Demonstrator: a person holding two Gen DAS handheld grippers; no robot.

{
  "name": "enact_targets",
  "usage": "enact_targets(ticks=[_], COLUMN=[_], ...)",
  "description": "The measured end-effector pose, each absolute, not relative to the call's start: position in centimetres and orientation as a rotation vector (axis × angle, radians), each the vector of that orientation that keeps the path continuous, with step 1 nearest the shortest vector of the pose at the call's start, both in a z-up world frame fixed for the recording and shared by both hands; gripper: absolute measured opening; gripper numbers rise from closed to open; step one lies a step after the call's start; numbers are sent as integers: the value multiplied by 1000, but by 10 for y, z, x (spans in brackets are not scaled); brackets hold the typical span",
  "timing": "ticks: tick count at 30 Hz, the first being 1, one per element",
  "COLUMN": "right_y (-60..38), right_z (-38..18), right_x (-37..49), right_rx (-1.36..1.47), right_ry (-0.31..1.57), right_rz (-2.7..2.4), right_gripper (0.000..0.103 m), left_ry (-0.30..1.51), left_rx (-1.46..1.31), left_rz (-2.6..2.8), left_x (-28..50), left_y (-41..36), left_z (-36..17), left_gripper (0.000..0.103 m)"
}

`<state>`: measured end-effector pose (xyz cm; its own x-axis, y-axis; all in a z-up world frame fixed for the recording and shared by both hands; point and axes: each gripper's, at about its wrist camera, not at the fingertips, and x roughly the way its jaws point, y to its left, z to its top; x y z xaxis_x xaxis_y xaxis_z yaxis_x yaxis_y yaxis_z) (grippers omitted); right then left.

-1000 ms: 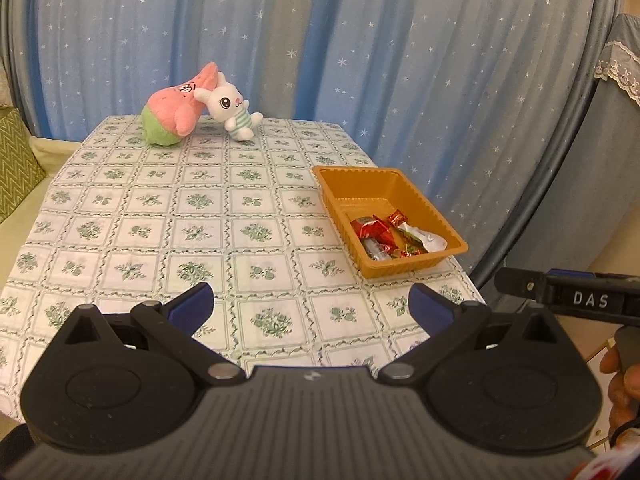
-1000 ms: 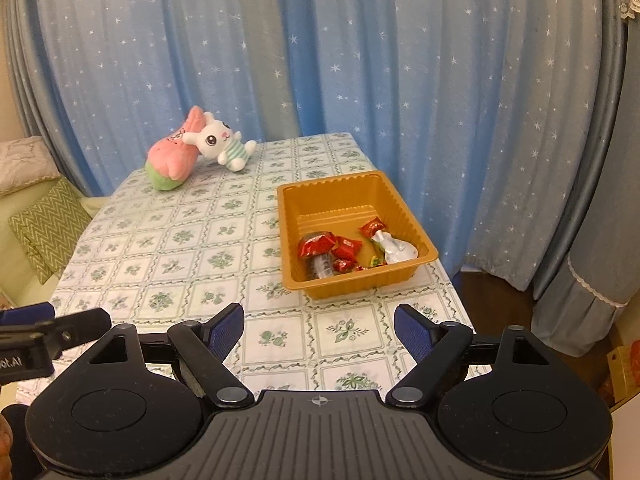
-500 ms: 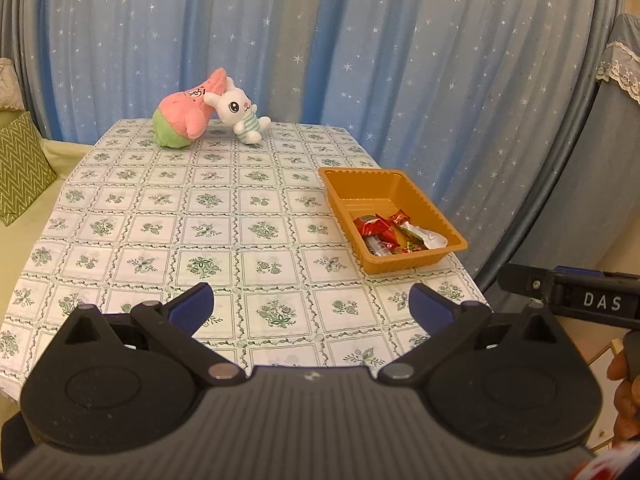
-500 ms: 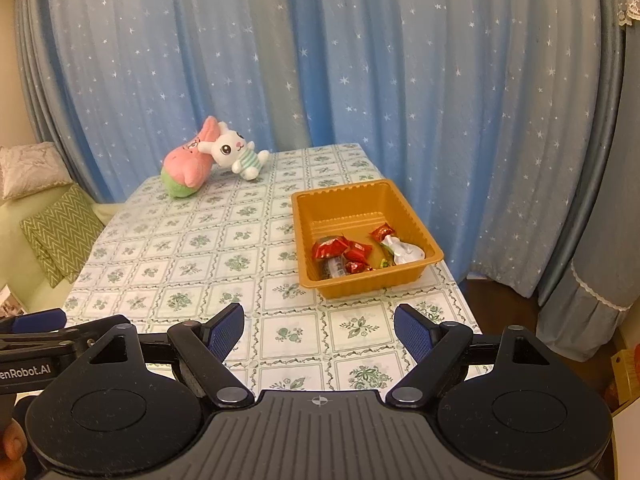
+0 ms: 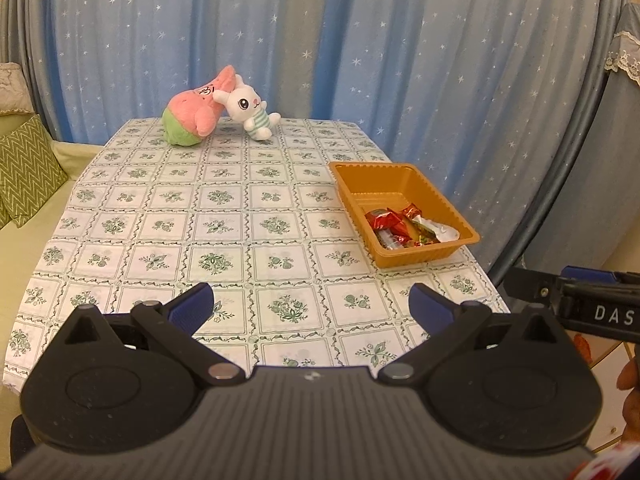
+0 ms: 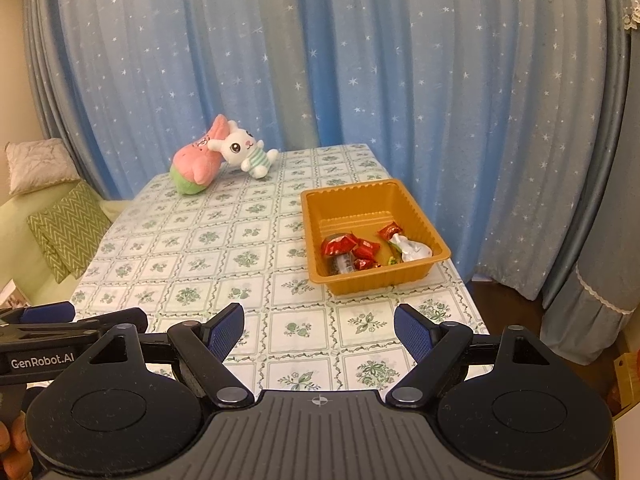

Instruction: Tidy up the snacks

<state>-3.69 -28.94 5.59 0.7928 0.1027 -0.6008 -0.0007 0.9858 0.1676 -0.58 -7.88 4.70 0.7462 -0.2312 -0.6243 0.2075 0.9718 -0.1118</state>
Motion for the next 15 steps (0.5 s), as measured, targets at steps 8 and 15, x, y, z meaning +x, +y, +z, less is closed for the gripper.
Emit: enact_targets(ticks=[8,15], right_y=[-288,-289], right_z=[54,52], right_x=[-36,-36], right_rx=[163,166], right_ry=[659,661], right_rz=[58,60], right_gripper=[82,82], left_ry=[693,695], left_rx=[-24,-26], left_rz=[-221,-220], left_x=[-5,-5], left_y=[-78,-77], left_z=[45,44], left_gripper=[103,103])
